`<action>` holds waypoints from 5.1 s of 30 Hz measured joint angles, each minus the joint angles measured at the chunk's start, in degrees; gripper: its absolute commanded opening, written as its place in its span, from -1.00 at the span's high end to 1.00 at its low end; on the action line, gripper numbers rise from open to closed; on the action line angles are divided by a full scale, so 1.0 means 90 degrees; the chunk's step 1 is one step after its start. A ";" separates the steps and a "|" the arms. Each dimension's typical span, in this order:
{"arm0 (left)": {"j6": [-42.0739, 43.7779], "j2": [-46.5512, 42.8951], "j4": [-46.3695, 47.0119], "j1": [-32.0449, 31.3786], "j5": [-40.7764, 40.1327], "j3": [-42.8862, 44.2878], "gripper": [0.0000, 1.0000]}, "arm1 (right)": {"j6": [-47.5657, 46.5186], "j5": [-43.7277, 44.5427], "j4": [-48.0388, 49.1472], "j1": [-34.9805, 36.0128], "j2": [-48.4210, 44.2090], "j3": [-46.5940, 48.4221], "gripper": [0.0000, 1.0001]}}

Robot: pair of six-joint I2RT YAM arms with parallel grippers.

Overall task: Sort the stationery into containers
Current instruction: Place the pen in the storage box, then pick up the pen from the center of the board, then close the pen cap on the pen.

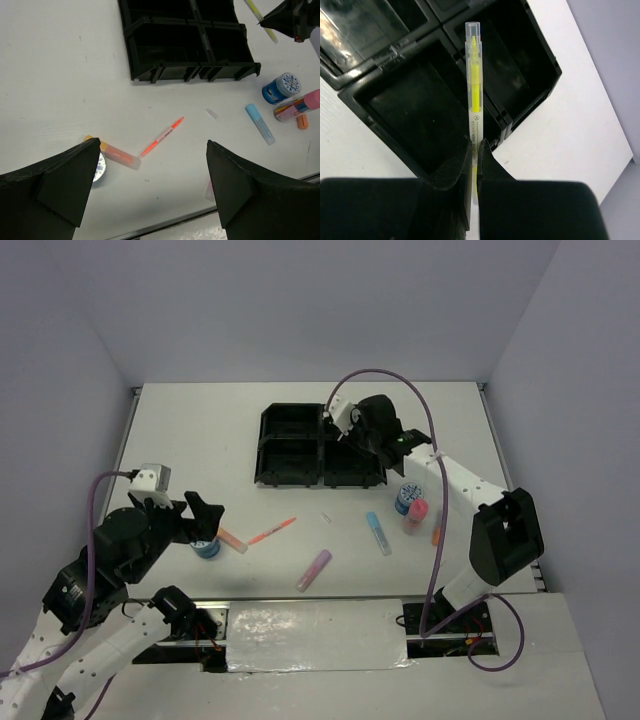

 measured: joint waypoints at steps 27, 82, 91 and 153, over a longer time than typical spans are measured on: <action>0.0032 -0.0678 0.0192 0.0000 0.0211 -0.0070 -0.99 | -0.0476 0.0362 0.0952 -0.0002 0.0877 -0.0867 0.89; 0.0044 0.2545 0.0131 -0.0005 0.0403 0.0379 -0.99 | 0.4068 0.0063 0.0401 0.0554 -0.2902 -0.0777 -0.97; -0.0240 0.5955 0.0568 -0.0073 0.0695 0.0469 -0.94 | 0.5248 -0.0707 -0.0255 0.0663 -0.4214 -0.2535 -0.97; -0.0134 0.0988 0.0245 -0.0865 0.0381 0.0015 1.00 | 0.5139 0.0595 -0.0644 0.1851 0.1350 -0.0639 0.09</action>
